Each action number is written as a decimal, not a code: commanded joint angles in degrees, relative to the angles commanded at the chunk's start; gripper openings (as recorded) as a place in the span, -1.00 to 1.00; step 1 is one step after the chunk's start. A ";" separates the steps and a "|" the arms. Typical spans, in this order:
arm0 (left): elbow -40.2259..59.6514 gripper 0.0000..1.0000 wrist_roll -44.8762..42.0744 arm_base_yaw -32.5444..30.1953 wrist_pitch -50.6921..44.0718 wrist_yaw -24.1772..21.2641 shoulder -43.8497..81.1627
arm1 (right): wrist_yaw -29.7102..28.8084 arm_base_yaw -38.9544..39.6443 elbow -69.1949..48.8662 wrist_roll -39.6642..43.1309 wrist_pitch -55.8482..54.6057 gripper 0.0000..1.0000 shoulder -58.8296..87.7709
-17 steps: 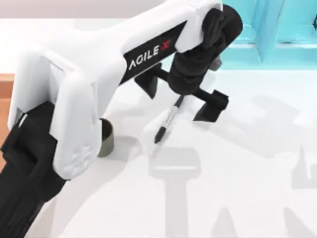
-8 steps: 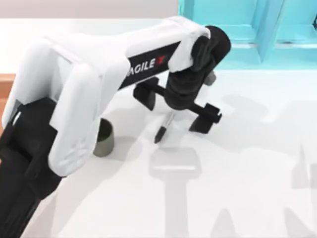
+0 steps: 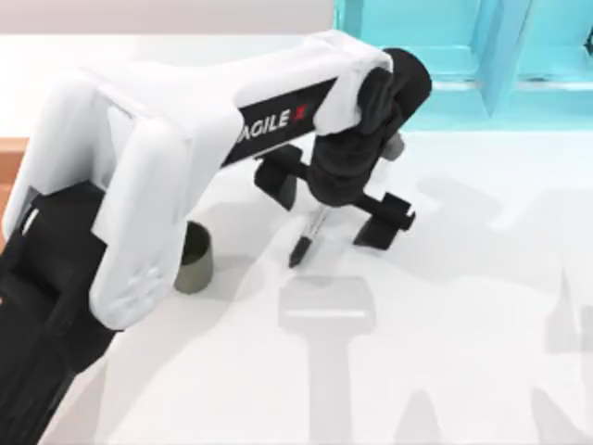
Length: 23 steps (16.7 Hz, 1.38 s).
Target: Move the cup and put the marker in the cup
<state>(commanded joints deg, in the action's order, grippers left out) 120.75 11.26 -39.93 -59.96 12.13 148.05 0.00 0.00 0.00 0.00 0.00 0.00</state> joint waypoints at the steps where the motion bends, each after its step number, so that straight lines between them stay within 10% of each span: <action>1: 0.00 0.25 0.00 0.00 0.00 0.00 0.00 | 0.00 0.00 0.00 0.00 0.00 1.00 0.00; 9: 0.00 -0.96 0.00 0.00 0.00 0.00 0.00 | 0.00 0.00 0.00 0.00 0.00 1.00 0.00; 23: -3.63 -1.00 3.74 -3.67 -3.39 -3.55 -9.46 | 0.00 0.00 0.00 0.00 0.00 1.00 0.00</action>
<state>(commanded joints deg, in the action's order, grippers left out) 117.12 15.00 -43.60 -63.35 8.58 138.59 0.00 0.00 0.00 0.00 0.00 0.00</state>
